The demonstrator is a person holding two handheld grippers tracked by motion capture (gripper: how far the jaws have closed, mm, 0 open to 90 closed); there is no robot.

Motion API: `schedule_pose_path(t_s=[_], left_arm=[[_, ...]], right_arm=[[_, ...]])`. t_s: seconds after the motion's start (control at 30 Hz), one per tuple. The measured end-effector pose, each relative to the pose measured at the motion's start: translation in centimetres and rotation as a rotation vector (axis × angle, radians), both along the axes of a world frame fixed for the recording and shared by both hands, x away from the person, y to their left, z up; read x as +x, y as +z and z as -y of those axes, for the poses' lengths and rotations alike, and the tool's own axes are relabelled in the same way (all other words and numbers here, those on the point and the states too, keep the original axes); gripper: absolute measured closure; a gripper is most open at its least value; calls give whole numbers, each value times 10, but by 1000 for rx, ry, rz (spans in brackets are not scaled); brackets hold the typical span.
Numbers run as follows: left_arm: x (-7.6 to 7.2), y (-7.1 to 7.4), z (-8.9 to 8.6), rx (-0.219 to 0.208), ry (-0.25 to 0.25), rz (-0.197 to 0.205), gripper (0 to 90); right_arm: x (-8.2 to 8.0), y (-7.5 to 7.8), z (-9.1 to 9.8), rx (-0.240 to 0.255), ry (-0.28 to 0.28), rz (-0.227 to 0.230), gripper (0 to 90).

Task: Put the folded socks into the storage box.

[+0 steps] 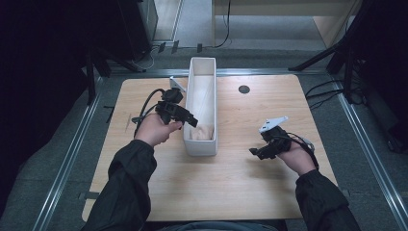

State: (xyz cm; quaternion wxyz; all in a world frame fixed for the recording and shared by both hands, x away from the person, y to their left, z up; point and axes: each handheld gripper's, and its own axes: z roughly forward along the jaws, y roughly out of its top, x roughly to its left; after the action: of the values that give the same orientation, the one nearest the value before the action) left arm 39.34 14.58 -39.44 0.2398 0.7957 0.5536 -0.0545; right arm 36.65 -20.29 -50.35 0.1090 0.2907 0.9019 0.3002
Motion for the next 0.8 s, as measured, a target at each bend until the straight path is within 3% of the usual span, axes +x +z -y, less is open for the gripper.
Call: schedule_pose_path(t_s=[0.23,0.5,0.8], left_arm=[[-10,5,-18,15,-6,17,426],[-18,6,-43,-8,17,32,410],[-29,-3,-72,-17,53,40,393]], right_arm=[[-1,0,1,-2,0,-1,192],[-1,0,1,-5,2,-1,192],[-1,0,1,-9,0,-2,192]])
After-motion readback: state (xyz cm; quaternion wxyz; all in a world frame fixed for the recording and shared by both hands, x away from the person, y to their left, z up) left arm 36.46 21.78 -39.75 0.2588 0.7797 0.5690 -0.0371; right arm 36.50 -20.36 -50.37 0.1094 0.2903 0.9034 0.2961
